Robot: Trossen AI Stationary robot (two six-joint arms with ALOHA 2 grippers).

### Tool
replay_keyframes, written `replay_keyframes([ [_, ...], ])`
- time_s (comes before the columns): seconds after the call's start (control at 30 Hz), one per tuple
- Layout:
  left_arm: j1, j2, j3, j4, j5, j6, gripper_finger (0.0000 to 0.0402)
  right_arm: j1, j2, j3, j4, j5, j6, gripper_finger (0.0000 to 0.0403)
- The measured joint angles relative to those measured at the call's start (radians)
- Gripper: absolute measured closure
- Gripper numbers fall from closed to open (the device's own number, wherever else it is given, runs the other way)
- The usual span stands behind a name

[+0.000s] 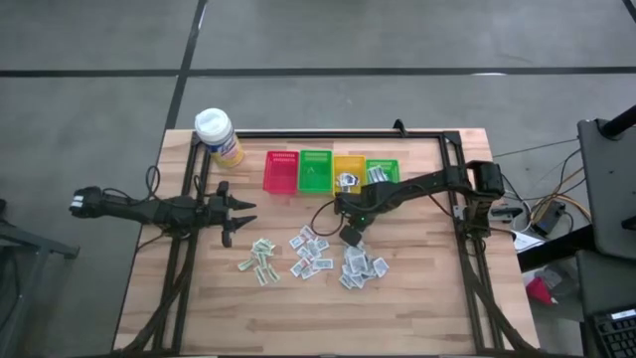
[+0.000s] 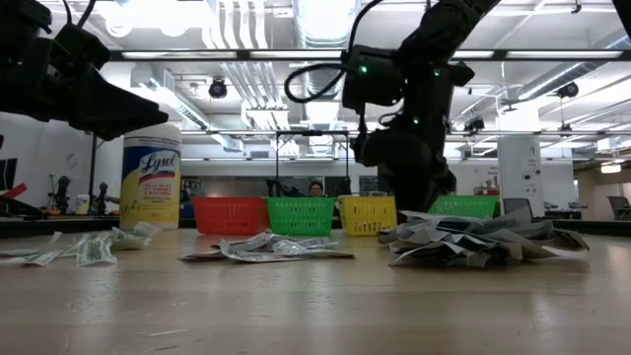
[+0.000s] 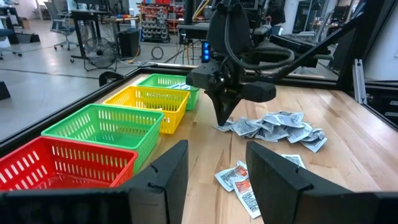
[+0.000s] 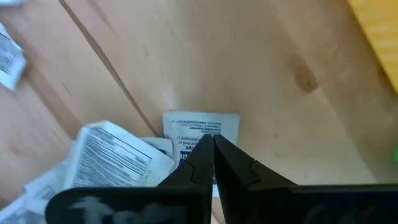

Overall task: Pick & Place First Aid Supplies
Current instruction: Put the blue alcohol pad into the yellow bin

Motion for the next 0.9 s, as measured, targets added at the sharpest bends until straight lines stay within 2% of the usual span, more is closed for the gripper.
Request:
replay_keyframes([
  [0.23, 0.0, 0.002, 0.0, 0.0, 0.0, 0.0, 0.0243, -0.001, -0.003, 0.059, -0.005, -0.003, -0.096, 0.0378],
  [0.63, 0.0, 0.004, 0.0, 0.0, 0.0, 0.025, 0.0243, 0.0, 0.032, 0.069, -0.015, -0.059, -0.097, 0.0273],
  [0.9, 0.0, 0.008, 0.0, 0.0, 0.0, 0.026, 0.0243, 0.0, 0.114, 0.092, -0.013, -0.057, -0.096, 0.0257],
])
